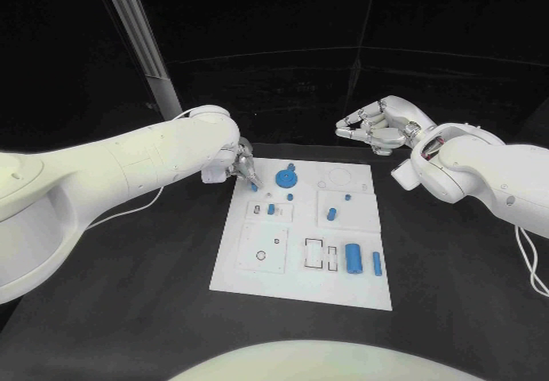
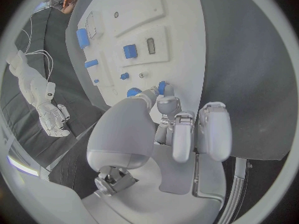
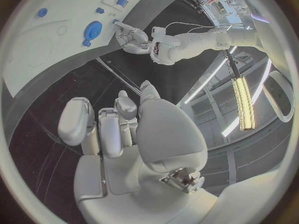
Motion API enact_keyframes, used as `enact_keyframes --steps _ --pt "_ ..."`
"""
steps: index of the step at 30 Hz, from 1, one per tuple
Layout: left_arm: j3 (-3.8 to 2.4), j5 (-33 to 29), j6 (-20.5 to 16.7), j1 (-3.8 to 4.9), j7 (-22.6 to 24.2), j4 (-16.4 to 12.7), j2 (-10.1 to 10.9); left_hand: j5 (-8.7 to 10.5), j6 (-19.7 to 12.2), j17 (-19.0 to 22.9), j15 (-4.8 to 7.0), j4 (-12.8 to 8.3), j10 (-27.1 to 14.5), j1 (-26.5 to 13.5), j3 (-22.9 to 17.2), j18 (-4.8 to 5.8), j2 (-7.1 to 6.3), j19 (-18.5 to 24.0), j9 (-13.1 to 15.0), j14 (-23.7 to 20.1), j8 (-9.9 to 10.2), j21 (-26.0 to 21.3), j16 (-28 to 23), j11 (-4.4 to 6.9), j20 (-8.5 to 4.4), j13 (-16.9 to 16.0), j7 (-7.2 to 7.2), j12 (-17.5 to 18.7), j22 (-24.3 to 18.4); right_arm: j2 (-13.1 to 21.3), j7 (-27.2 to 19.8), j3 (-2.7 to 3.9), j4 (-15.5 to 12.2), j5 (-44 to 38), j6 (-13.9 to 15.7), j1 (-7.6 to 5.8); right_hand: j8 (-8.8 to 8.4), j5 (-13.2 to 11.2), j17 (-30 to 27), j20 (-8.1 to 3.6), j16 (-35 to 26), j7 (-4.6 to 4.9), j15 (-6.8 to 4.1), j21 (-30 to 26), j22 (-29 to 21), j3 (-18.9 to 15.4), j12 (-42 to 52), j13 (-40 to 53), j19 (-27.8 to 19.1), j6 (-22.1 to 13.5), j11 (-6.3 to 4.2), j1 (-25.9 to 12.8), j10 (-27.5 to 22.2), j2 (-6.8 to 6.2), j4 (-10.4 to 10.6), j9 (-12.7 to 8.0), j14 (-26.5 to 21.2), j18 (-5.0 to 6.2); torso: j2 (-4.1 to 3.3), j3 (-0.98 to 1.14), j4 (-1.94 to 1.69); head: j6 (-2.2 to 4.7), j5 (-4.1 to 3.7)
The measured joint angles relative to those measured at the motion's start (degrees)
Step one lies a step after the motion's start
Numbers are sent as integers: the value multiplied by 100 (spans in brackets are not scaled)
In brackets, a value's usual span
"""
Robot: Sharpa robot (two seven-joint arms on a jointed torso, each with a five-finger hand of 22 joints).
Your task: Assemble the parts on the task board
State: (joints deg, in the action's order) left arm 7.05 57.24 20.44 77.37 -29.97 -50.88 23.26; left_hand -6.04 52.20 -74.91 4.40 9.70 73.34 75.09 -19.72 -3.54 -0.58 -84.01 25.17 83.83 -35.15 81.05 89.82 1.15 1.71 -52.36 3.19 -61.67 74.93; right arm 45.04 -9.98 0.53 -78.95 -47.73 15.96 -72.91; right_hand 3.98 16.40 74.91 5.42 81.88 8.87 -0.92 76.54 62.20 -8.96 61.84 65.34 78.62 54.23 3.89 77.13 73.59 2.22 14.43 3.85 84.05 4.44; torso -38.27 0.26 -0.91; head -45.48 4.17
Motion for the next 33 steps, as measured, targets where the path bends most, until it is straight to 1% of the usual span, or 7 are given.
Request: enact_keyframes --steps 5,8,9,14,19,25,33 --pt "0 -55 -250 8 70 -457 336 0 -13 0 0 -204 80 -299 -555 0 -175 0 75 0 -92 0 0 18 0 -3 -13 0 0 3 0 0 19 0 -5 0 0 0 0 0 0 0 0 0 0 0 0 0 0 0 0 0 0 0 0 0 0 0 10 5 -15 8 7" --pt "0 -81 -421 23 96 -735 522 0 -22 0 0 -187 99 -343 -612 0 -219 0 91 0 -122 0 0 -1 0 -22 -21 0 0 5 -1 0 30 0 -9 0 0 0 0 0 0 0 0 0 0 0 0 0 0 0 0 0 0 0 0 0 0 0 19 9 -30 9 8" --pt "0 -92 -500 25 108 -865 602 0 -23 0 0 -242 101 -359 -687 0 -235 0 93 0 -128 0 0 -1 0 -28 -21 0 0 4 -1 0 36 0 -11 0 0 0 0 0 0 0 0 0 0 0 0 0 0 0 0 0 0 0 0 0 0 0 23 9 -36 6 4" --pt "1 -124 -799 27 139 -1395 928 -41 -29 0 0 -238 131 -432 -796 0 -308 0 129 0 -177 31 0 29 0 -42 -14 -30 0 0 -1 0 65 0 -19 0 0 0 0 0 0 0 0 0 0 0 0 0 0 0 0 0 0 0 0 0 0 0 36 13 -57 -14 -8" --pt "30 -144 -1098 19 168 -1860 1198 -43 -30 0 0 -291 151 -457 -863 0 -333 0 157 0 -177 31 0 8 0 -42 -13 -30 0 -14 -1 -2 96 0 -34 0 0 0 0 0 0 0 0 0 0 0 0 0 0 0 0 0 0 0 0 0 0 0 40 16 -71 -26 -1" --pt "117 -153 -1344 -46 200 -2179 1345 -51 -31 0 0 -298 154 -497 -916 0 -365 0 158 0 -216 31 0 11 0 -41 -12 -30 0 -35 -1 -2 129 0 -51 2 0 0 0 0 0 0 0 0 0 0 0 0 0 0 0 0 0 0 0 0 0 0 39 14 -74 -40 18" --pt "211 -118 -1521 -137 237 -2395 1393 -66 -31 0 0 -339 171 -521 -957 0 -389 0 157 0 -216 31 0 28 0 -41 -11 -30 0 -56 -3 -3 157 0 -74 3 0 0 0 0 0 0 0 0 0 0 0 0 0 0 0 0 0 0 0 0 0 0 35 13 -62 -58 35"
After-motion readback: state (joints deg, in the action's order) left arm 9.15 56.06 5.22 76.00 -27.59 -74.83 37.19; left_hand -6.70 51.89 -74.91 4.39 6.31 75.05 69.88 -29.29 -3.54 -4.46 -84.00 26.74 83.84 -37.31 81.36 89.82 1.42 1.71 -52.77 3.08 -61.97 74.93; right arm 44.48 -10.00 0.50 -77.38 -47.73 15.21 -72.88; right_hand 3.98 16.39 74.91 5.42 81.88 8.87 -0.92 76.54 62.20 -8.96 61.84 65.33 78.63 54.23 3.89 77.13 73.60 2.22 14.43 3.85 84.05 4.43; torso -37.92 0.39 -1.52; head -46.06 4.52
